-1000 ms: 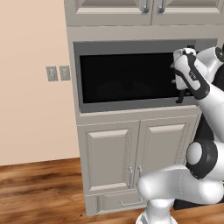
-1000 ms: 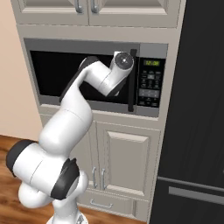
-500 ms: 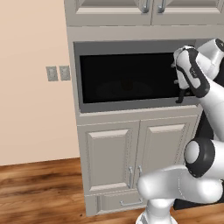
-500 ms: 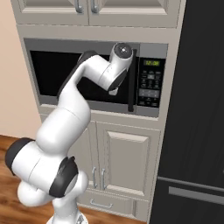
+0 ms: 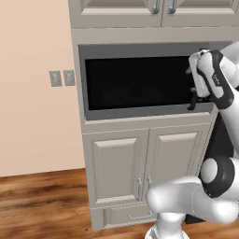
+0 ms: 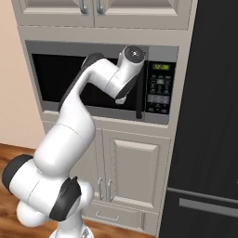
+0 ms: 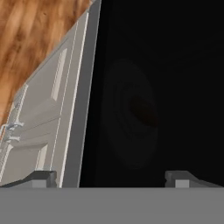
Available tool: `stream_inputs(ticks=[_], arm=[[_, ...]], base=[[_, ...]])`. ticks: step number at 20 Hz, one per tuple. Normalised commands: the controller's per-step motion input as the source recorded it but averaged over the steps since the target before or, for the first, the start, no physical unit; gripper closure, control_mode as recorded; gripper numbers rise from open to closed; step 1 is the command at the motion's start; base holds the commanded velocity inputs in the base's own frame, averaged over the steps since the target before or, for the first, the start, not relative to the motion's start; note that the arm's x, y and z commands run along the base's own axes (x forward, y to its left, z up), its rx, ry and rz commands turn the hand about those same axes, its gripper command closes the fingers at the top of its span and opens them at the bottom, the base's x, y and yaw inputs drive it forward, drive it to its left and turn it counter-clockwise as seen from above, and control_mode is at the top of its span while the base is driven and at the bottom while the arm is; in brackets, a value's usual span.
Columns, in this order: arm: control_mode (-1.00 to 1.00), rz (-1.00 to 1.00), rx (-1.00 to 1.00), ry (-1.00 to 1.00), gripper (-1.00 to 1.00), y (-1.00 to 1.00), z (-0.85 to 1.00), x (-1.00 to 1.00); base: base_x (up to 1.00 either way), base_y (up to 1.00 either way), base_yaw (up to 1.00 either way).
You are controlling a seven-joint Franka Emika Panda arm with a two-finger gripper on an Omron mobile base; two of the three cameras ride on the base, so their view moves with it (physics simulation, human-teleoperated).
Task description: Pick the hotdog bun from the counter and place it in the microwave. Then turn on the microwave.
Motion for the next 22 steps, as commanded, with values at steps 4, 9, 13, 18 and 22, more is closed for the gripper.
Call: stream_inputs(ticks=[4, 9, 13, 18, 22], arm=[[-1.0, 0.02, 0.0, -0.11, -1.0, 0.0, 0.0, -0.37], [-1.0, 0.0, 0.0, -0.11, -1.0, -0.06, 0.0, -0.35], [-1.0, 0.0, 0.0, -0.05, -1.0, -0.1, 0.0, -0.31], [-1.0, 0.0, 0.0, -0.13, -1.0, -0.17, 0.01, -0.34], [-1.0, -0.03, 0.0, -0.23, -1.0, -0.27, 0.05, -0.37]], base=[[0.0, 0.0, 0.0], [0.0, 0.0, 0.0], [0.0, 0.0, 0.0], [0.0, 0.0, 0.0], [0.0, 0.0, 0.0]])
